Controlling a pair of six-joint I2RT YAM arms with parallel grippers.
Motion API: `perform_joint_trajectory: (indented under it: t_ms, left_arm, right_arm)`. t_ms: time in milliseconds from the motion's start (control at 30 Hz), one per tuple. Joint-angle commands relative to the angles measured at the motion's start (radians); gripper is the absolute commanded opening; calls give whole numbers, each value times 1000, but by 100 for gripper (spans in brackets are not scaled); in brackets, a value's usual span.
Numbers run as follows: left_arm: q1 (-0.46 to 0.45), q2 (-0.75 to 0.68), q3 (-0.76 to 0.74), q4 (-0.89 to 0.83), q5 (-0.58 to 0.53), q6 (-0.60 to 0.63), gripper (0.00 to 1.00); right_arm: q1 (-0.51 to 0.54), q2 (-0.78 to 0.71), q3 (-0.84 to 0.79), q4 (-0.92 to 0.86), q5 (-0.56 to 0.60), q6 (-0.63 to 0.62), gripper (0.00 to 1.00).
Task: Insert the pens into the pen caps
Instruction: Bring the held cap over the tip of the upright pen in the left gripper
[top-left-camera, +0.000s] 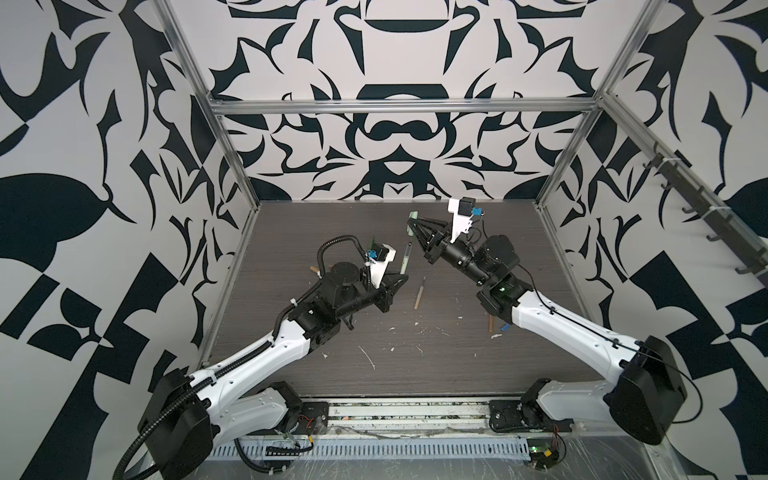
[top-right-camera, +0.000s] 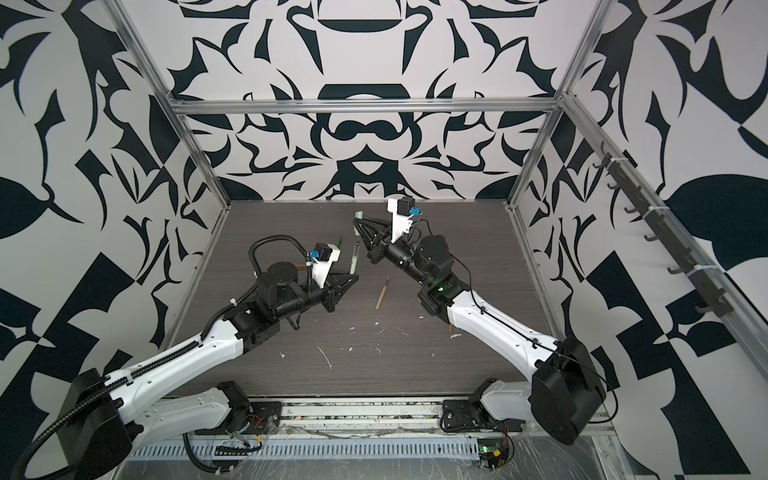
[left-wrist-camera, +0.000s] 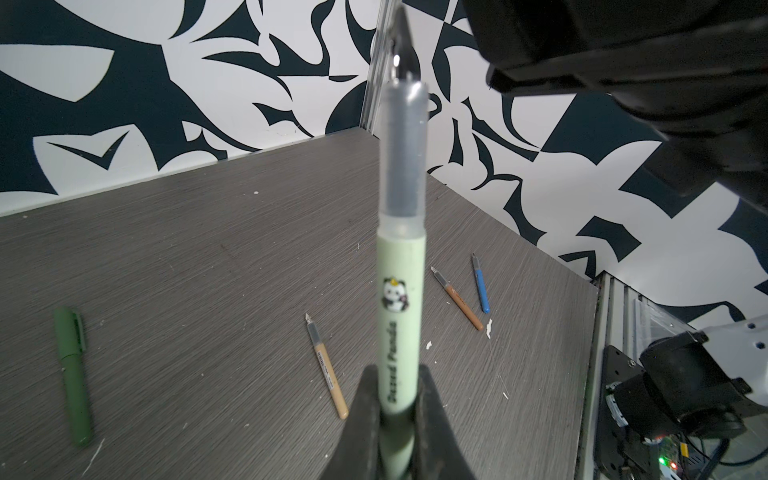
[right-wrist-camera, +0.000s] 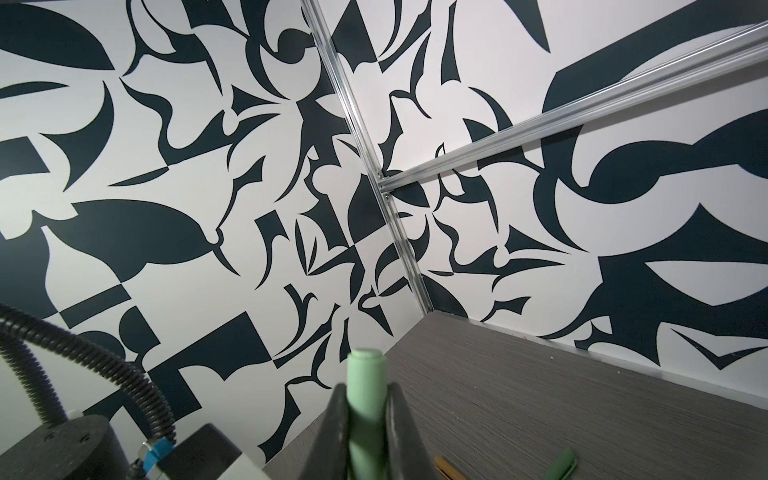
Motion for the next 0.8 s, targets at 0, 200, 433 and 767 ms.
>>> perform_joint_trajectory:
  t_ms: [0, 200, 433, 767]
  left_arm:
    - [-2, -18, -1, 28, 5, -5, 0]
    - [-2, -15, 0, 28, 1, -6, 0]
    - [-3, -15, 0, 27, 0, -7, 0]
    - [-3, -12, 1, 28, 0, -12, 0]
  right_arm:
    - [6, -31, -7, 53, 0, 19, 4]
    - [7, -28, -27, 57, -10, 38, 4]
    - [8, -38, -53, 62, -15, 55, 4]
    - [7, -48, -82, 93, -26, 106, 4]
